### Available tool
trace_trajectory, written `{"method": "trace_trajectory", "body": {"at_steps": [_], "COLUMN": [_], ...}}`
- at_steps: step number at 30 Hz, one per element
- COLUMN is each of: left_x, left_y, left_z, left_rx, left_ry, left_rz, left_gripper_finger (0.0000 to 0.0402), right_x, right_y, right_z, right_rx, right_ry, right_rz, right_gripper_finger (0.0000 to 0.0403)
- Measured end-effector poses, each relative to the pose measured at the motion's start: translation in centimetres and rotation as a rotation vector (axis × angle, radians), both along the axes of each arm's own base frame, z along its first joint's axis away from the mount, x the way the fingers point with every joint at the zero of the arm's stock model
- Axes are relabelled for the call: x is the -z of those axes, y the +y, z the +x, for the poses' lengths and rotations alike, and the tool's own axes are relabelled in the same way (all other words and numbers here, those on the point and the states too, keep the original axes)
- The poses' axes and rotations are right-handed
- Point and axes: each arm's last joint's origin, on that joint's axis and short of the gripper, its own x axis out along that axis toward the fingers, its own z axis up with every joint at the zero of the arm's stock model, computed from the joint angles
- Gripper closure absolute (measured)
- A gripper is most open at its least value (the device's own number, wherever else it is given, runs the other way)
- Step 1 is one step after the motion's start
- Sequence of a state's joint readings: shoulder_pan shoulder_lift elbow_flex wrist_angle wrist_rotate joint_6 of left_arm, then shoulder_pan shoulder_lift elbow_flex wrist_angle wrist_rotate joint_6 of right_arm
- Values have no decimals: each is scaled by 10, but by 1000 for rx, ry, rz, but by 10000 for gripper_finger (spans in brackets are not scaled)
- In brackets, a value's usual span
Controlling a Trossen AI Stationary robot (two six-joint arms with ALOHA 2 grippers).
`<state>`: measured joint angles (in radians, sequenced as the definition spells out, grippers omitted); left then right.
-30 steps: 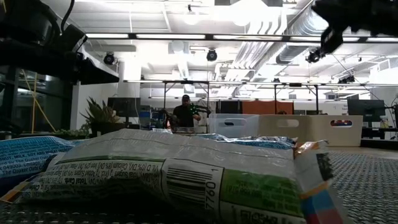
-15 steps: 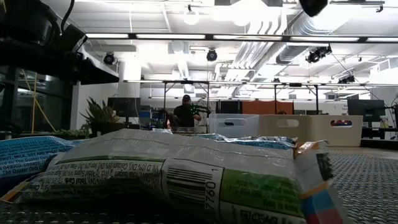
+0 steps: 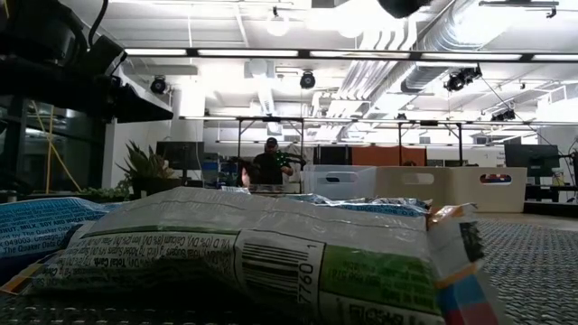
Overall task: Pick and place Granola Bars by type
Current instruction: Put the yellow granola bar into the transparent bin
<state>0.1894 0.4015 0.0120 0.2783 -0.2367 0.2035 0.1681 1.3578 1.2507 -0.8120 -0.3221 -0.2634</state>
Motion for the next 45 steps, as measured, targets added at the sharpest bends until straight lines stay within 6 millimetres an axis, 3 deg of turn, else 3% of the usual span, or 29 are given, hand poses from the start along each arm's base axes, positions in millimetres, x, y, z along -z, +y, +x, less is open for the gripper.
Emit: {"method": "trace_trajectory", "body": {"at_steps": [9, 17, 22, 45], "left_x": [0, 0, 0, 1], "left_y": [0, 0, 0, 0], "left_z": [0, 0, 0, 0], "left_rx": [0, 0, 0, 0], "left_ry": [1, 0, 0, 5], "left_rz": [0, 0, 0, -1], "left_gripper_finger": [401, 401, 401, 401], "right_x": [79, 127, 134, 129], "right_y": [53, 64, 65, 71], "right_z": [39, 59, 66, 76], "right_rx": [-137, -116, -103, -92], "right_ry": [200, 249, 219, 118], "right_rz": [-207, -413, -416, -307], "right_gripper_finger": [252, 248, 247, 241]}}
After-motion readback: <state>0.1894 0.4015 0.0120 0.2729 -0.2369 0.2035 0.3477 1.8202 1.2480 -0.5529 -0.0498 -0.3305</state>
